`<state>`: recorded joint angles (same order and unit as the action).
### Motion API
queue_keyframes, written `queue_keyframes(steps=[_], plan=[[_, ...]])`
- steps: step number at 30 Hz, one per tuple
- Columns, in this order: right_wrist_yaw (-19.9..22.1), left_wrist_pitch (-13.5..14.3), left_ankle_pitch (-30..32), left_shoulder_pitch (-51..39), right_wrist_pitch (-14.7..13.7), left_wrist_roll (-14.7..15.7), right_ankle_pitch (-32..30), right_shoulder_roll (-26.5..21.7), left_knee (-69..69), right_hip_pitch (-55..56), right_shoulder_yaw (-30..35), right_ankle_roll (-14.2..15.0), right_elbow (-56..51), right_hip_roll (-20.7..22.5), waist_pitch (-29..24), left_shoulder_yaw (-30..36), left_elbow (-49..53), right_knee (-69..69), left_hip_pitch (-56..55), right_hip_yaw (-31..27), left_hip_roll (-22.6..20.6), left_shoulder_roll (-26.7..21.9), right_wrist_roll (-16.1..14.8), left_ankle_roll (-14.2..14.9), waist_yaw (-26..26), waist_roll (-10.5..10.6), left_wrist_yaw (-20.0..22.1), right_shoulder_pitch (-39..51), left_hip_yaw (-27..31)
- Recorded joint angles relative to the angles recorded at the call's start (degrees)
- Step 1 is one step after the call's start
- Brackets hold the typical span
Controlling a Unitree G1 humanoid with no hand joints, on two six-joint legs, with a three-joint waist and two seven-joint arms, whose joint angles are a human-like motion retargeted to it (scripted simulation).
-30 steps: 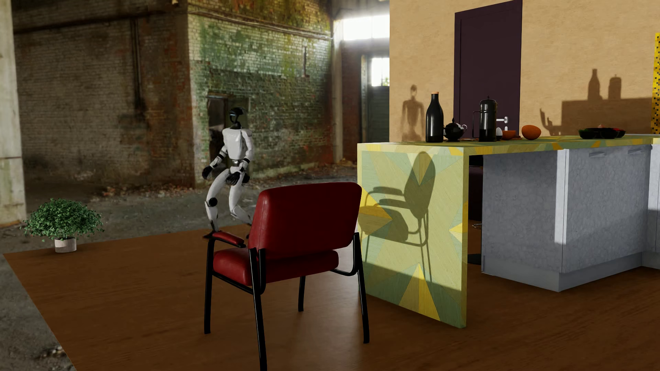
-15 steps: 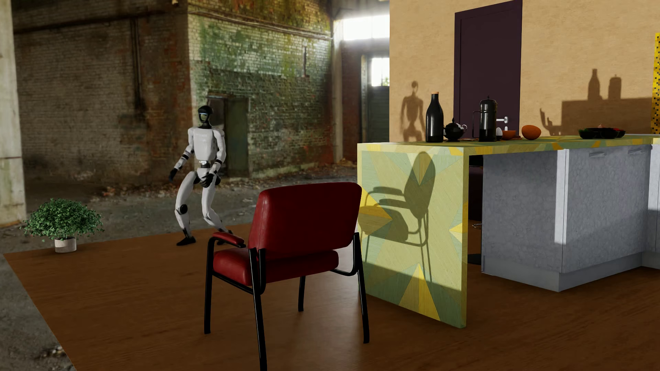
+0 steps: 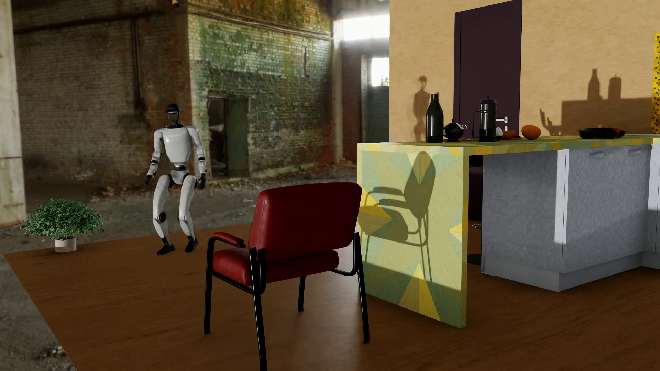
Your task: Approach the officechair
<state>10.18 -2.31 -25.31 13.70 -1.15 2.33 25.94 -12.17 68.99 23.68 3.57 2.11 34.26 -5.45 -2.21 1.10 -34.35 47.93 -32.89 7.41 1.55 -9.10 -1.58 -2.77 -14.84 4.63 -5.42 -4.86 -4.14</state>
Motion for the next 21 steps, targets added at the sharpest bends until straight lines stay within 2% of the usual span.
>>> queue_keyframes(steps=[1, 2, 3, 4, 5, 7, 8, 9, 10, 11, 12, 13, 14, 15, 16, 17, 19, 20, 21], plan=[[0.95, -1.47, -1.95, 1.72, -0.02, -0.52, 1.67, 1.43, -5.11, -3.07, 1.87, 1.49, -1.82, -0.52, 0.27, -0.10, 0.66, 0.23, -0.80, 0.91, -0.20, 0.40, -1.67, 1.38, -2.01, 1.19, 0.52, 2.92, -0.05], [0.75, -2.71, -0.65, 2.78, -0.47, -1.45, -0.17, 4.09, -14.64, -1.67, 2.18, 2.83, -3.09, -0.98, 0.14, 2.05, -0.20, 9.85, -0.22, 1.35, 1.11, -0.58, -2.37, 0.56, -1.44, 2.73, 2.07, 5.96, 0.15], [-0.72, -2.97, 0.11, 1.55, -2.67, -2.12, -7.97, 5.52, -14.45, 4.53, 3.26, 3.90, -0.31, -0.85, 0.01, 5.89, -7.23, 21.67, 1.78, -2.36, -0.11, -2.83, -1.72, -1.15, 0.74, 1.00, 4.25, 5.49, 0.05], [-3.08, -3.95, -2.03, 0.98, -3.71, -2.07, -10.43, 5.21, -14.77, 9.29, 3.49, 4.80, 0.95, 1.53, -0.60, 5.13, -9.86, 24.68, 4.29, -6.54, -1.65, -3.45, -0.35, -0.93, 4.44, -1.45, 6.33, 2.73, 0.91], [-5.96, -5.15, -3.56, 1.42, -3.45, -1.59, -8.11, 5.14, -16.51, 13.07, 1.01, 5.56, 2.03, 2.90, -1.26, 3.39, -7.93, 22.45, 7.84, -8.89, -3.26, -2.87, 1.85, -0.62, 8.67, -4.57, 8.51, -0.64, 1.70], [-10.41, -5.97, -7.83, -0.10, -0.01, -2.10, -4.36, 2.40, -18.31, 17.26, -0.58, 7.47, 1.59, 1.63, 0.06, 2.43, -0.28, 8.09, 13.47, -9.21, -4.82, 1.62, 6.42, 0.23, 11.83, -8.76, 10.64, -7.83, 4.07], [-11.49, -5.67, -10.02, -4.29, 0.32, -2.39, -11.94, 0.81, -16.09, 16.52, -1.74, 9.12, 5.42, -1.59, 0.16, 5.49, 0.31, 1.41, 15.23, -8.52, -6.15, 0.83, 7.67, -0.31, 10.44, -10.68, 9.45, -8.66, 5.11], [-10.77, -4.61, -5.48, -6.75, 0.43, -1.79, -12.39, -2.40, -5.45, 14.06, -1.24, 6.62, 6.43, -1.06, -0.69, 4.17, -0.17, 2.34, 12.28, -6.37, -4.57, 2.16, 7.12, -1.98, 7.48, -8.49, 6.87, -7.51, 5.27], [-8.65, -2.93, 2.38, -7.34, 0.25, -0.66, -9.78, -3.52, 2.50, 11.41, -2.34, 0.92, 5.53, -1.17, -0.78, 4.12, -3.22, 2.35, 8.53, -4.20, -2.83, 1.51, 5.66, -2.71, 6.01, -6.35, 3.80, -5.67, 3.98], [-5.32, -1.58, 5.26, -4.53, 0.07, 0.72, -7.72, -2.28, 4.52, 7.80, -1.52, 2.66, 2.89, -1.34, -0.64, 1.60, -4.44, 0.96, 6.01, -2.30, -0.66, 0.74, 3.69, -0.59, 4.84, -4.01, 0.64, -3.54, 2.09], [-2.35, -1.84, 1.87, -1.30, -0.71, 1.67, -6.00, -1.17, 3.31, 3.34, -0.76, 3.22, 0.57, -1.88, -0.82, 0.70, -3.21, -1.01, 4.65, -0.98, -0.07, 0.04, 1.39, 1.69, 1.98, -1.79, -0.80, -1.33, 0.97], [0.08, -2.81, -0.73, 1.48, -1.26, 2.00, -3.97, 0.75, -1.65, 0.06, 0.76, 3.80, -2.17, -2.52, -0.13, 0.23, -1.49, -2.11, 3.54, -0.01, 0.37, -1.07, -0.63, 1.89, -1.03, -0.32, -1.02, 0.57, 0.35], [1.29, -3.35, -2.98, 4.39, -1.36, 1.58, -1.33, 2.39, -13.83, -0.96, 3.18, 5.04, -3.76, -2.73, 0.85, -0.40, -2.06, 1.04, 4.41, 0.00, 1.46, -2.44, -1.61, -0.78, -1.03, 1.11, 0.15, 4.33, 1.11], [0.90, -3.62, -5.22, 4.58, -3.16, 0.78, -6.87, 4.54, -14.48, 3.25, 3.45, 6.06, -1.21, -3.21, 0.62, 3.36, -7.22, 12.67, 7.16, -3.67, -0.26, -3.84, -0.95, -1.04, 1.25, 0.12, 3.18, 5.48, 1.30], [-0.34, -4.30, -6.71, 4.04, -4.85, 0.21, -10.99, 5.47, -16.21, 7.64, 2.91, 6.80, 0.59, -1.34, 0.23, 4.77, -9.47, 21.84, 10.52, -7.57, -1.62, -3.61, 0.45, -1.06, 3.84, -1.47, 6.54, 3.02, 1.96], [-2.41, -5.27, -7.74, 3.27, -4.53, 0.27, -8.89, 3.94, -18.64, 11.31, 1.72, 7.27, 1.01, 0.65, 0.13, 3.43, -8.17, 23.28, 13.79, -8.90, -2.60, -1.87, 2.32, -0.93, 7.00, -3.20, 9.61, -0.38, 3.09], [-6.42, -6.08, -9.56, -0.70, -0.68, 0.85, -4.23, 1.86, -20.97, 15.57, -2.54, 8.03, 0.89, 1.66, -0.22, 2.10, -1.71, 13.88, 19.87, -8.22, -4.15, 0.58, 5.75, 0.04, 11.59, -7.41, 13.24, -7.17, 5.74], [-7.34, -5.77, -8.08, -4.21, 0.01, 0.87, -3.77, 0.98, -13.82, 14.87, -3.53, 9.19, 2.49, 0.36, -1.03, 3.55, 0.22, 1.83, 19.29, -8.23, -5.60, 0.98, 6.34, -0.51, 10.52, -10.09, 13.52, -9.14, 5.50], [-6.96, -4.71, -1.16, -6.27, -0.46, 0.50, -12.06, -1.59, -2.74, 13.10, -2.81, 7.20, 5.96, -0.01, -0.74, 3.67, -1.10, 1.57, 14.83, -6.48, -4.47, 1.59, 5.32, -0.76, 8.07, -9.49, 11.81, -8.94, 5.06]])
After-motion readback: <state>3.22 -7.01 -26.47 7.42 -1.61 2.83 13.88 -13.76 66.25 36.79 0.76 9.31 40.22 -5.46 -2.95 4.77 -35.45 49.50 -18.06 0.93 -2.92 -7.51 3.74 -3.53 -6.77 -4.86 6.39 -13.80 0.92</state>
